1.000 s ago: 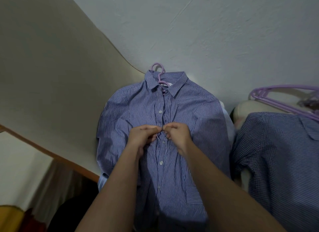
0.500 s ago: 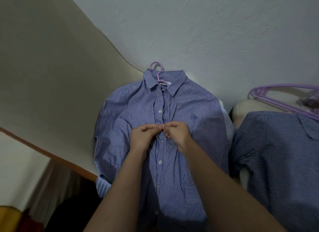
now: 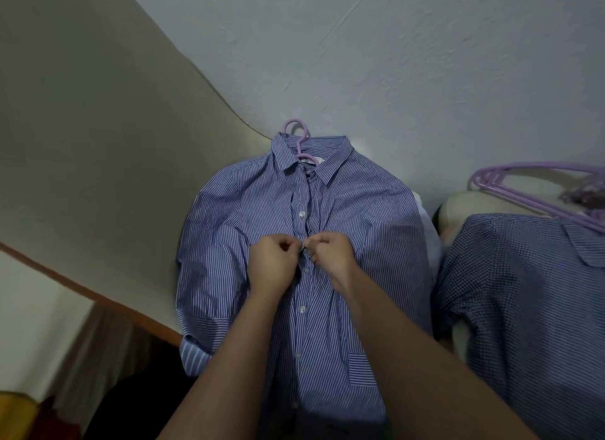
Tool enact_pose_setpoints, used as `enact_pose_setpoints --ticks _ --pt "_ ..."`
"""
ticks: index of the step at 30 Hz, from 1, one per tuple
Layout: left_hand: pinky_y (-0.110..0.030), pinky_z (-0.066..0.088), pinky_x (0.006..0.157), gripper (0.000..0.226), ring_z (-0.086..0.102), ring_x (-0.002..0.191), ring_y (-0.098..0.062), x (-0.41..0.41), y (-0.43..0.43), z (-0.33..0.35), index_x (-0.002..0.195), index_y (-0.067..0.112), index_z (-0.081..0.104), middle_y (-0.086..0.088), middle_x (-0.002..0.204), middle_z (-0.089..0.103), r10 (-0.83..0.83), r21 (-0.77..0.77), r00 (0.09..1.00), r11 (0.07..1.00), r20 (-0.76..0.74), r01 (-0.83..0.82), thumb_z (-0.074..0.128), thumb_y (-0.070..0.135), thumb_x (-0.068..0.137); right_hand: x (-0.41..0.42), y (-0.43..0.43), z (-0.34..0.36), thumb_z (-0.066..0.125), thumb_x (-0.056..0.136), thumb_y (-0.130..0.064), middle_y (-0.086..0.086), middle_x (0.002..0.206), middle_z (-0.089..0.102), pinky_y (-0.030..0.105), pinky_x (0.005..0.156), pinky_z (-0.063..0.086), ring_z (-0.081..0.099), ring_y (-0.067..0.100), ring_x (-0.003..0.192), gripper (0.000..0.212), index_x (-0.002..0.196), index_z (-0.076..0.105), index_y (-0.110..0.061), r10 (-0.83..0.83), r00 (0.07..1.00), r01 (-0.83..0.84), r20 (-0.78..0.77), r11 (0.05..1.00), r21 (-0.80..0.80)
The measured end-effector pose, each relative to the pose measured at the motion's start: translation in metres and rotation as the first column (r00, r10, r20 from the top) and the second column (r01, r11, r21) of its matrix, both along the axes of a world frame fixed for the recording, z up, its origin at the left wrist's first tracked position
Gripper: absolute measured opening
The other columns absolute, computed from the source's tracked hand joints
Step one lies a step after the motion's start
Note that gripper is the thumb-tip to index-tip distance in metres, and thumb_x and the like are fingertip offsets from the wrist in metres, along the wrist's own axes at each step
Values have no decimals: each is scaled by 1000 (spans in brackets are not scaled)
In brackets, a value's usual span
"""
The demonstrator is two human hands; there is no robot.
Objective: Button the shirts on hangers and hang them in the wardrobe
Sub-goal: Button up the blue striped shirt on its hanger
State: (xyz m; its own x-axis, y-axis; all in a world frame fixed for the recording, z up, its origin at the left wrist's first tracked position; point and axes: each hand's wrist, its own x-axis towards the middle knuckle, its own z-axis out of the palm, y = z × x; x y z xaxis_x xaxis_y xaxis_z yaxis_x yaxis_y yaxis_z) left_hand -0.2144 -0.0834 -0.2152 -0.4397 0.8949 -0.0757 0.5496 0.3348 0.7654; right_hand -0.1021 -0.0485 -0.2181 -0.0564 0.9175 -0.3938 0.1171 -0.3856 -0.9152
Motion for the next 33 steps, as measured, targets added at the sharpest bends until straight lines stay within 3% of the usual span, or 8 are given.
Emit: enact_pose_setpoints --ticks 3,7,12,17,21,25,28,33 --pt "-27 54 72 8 68 76 -12 5 -9 -4 92 19 80 5 81 75 27 91 998 995 51 -32 76 25 88 4 0 3 66 91 -6 6 64 58 16 45 42 49 12 55 16 75 68 -8 9 997 -11 -79 999 -31" --pt "-30 58 77 7 70 78 -10 12 -17 -12 92 16 80 5 80 75 117 192 962 967 247 -167 75 14 89 6 -2 4 75 86 -20 7 65 60 23 54 45 53 14 57 18 72 70 -11 45 998 -44 -45 999 8" --pt "-29 56 83 10 71 85 -13 9 -15 -15 98 16 81 5 86 77 121 178 958 969 259 -171 74 19 91 6 0 8 69 89 -12 0 65 62 22 55 44 55 10 57 16 73 68 -15 88 995 -88 45 996 15" --pt "-22 47 81 17 68 89 -12 6 -14 -13 104 14 80 1 95 78 114 138 965 979 238 -149 71 24 93 8 1 9 66 86 -4 3 69 65 28 59 48 56 13 59 22 69 69 -18 142 984 -145 109 989 17" --pt "-33 56 89 15 71 92 -16 -1 -12 -17 103 14 80 3 92 78 87 108 937 986 339 -130 71 22 94 7 3 8 75 85 -16 4 66 65 31 62 50 57 15 60 17 68 70 -20 153 975 -162 159 986 42" --pt "-36 57 93 12 71 94 -15 -1 -10 -19 101 15 80 4 92 77 89 86 909 987 407 -135 73 20 92 6 5 7 72 86 -9 3 63 66 39 68 57 59 15 59 23 65 70 -20 171 962 -185 213 982 47" --pt "-36 58 90 10 72 92 -19 -4 -8 -17 98 15 80 1 90 78 90 68 869 988 486 -141 75 18 90 5 6 10 68 89 -10 6 72 70 35 64 54 58 17 61 26 65 69 -20 185 950 -203 252 978 48" --pt "-33 54 75 10 63 74 -15 -3 -8 -12 97 12 77 -6 79 73 107 88 783 975 612 -202 78 10 86 7 4 17 66 92 -8 2 76 66 29 68 49 54 10 60 19 75 68 -15 153 983 -156 99 987 31"
